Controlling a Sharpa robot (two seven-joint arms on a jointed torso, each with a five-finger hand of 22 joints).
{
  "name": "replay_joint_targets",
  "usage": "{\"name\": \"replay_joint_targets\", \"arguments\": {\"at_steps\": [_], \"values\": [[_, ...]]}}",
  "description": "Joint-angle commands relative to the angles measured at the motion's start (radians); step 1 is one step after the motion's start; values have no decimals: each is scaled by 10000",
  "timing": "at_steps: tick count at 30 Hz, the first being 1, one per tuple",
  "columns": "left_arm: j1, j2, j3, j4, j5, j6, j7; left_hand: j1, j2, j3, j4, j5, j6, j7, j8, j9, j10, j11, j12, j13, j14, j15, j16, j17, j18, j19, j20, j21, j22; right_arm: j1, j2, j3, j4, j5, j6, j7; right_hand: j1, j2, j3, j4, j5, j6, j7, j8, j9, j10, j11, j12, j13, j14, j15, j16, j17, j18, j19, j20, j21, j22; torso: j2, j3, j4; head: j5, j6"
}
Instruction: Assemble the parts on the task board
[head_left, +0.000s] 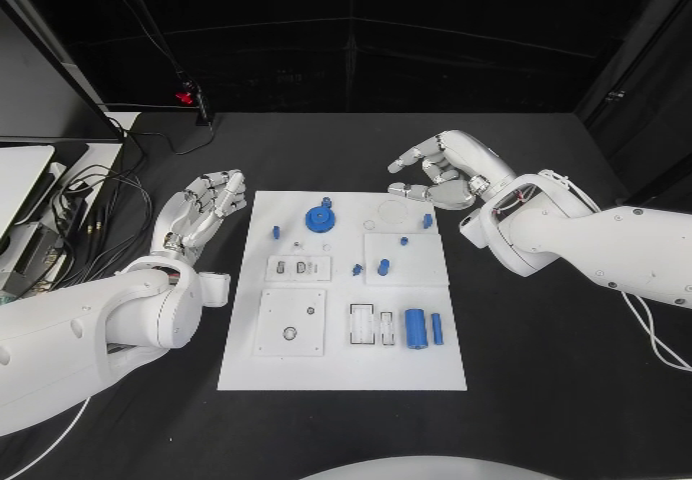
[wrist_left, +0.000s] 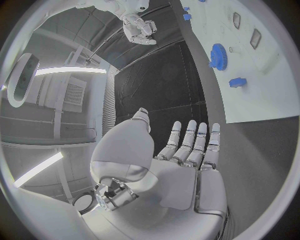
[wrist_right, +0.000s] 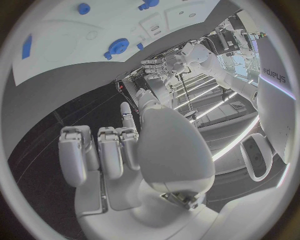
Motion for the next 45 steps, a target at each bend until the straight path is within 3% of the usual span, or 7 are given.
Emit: {"name": "replay_joint_targets", "arguments": {"at_steps": [1,5,11,16,22,28,45], "values": [[12,0,2,7,-62,86,2402,101,26,-63,0,40,56,1602,63,-12,73,-1,48,-2,-2,42,51,12,39,-57,-1,65,13,19,-290,-3,49,484,191,220,-9,126,-95,30,-363,86,-1,-56,-22,1077,68,26,2632,1039,2,25,2635,-67,1026,52,14,2618,-10,-6,-3,-199,40],[11,3,-1,14,-62,87,2399,101,26,-63,0,40,56,1602,63,-12,73,-1,48,-2,-2,42,51,12,39,-57,-1,65,13,15,-612,-10,-83,372,528,-127,28,152,-164,56,-782,215,15,-67,-23,1077,80,26,2632,1039,14,25,2635,-62,1014,61,4,2606,2,-18,-9,-368,118],[11,9,-3,18,-62,89,2395,101,26,-63,0,40,56,1602,63,-12,73,-1,48,-2,-2,42,51,12,39,-57,-1,65,13,-40,-643,-17,-441,-210,913,-613,146,136,-227,66,-1140,111,0,-207,-73,1077,70,26,2632,1039,29,25,2635,-57,1000,76,-9,2592,-40,-28,-69,-376,116],[11,14,-4,25,-62,91,2396,101,26,-63,0,40,56,1602,63,-12,73,-1,48,-2,-2,42,51,12,39,-57,-1,65,13,-117,-451,-19,-887,-749,1251,-1072,167,-52,-374,113,-1252,-470,-134,-499,-167,1077,-48,26,2632,1039,-27,25,2635,-52,990,38,-19,2582,-21,-28,10,-485,179],[12,-26,-4,38,-62,85,2393,101,26,-63,0,40,56,1602,63,-12,73,-1,48,-2,-2,42,51,12,39,-57,-1,65,13,-295,-286,-20,-1331,-1058,1473,-1288,160,-184,-458,123,-1305,-833,-193,-516,-179,1077,-122,26,2632,1039,-88,25,2635,-45,972,-13,-36,2564,-6,-7,-11,-433,197],[11,-49,-5,31,-62,85,2393,101,26,-63,0,40,56,1602,63,-12,73,-1,48,-2,-2,42,51,12,39,-57,-1,65,13,-430,-118,-21,-1677,-1140,1681,-1377,167,-190,-459,122,-1292,-846,-196,-513,-177,1077,-126,26,2632,1039,-92,25,2635,-46,973,-17,-35,2565,-6,-24,-16,-408,168],[9,-55,-9,19,-62,85,2389,131,45,-84,0,53,65,1602,73,-23,81,-3,58,-2,8,41,58,12,41,-65,-2,67,12,-611,34,-21,-1790,-1163,2149,-1520,48,-299,-565,148,-1267,-747,-202,-412,-120,1077,-126,26,2632,1039,-107,25,2635,-37,951,-47,-57,2543,-18,-33,-16,-391,114]]}}
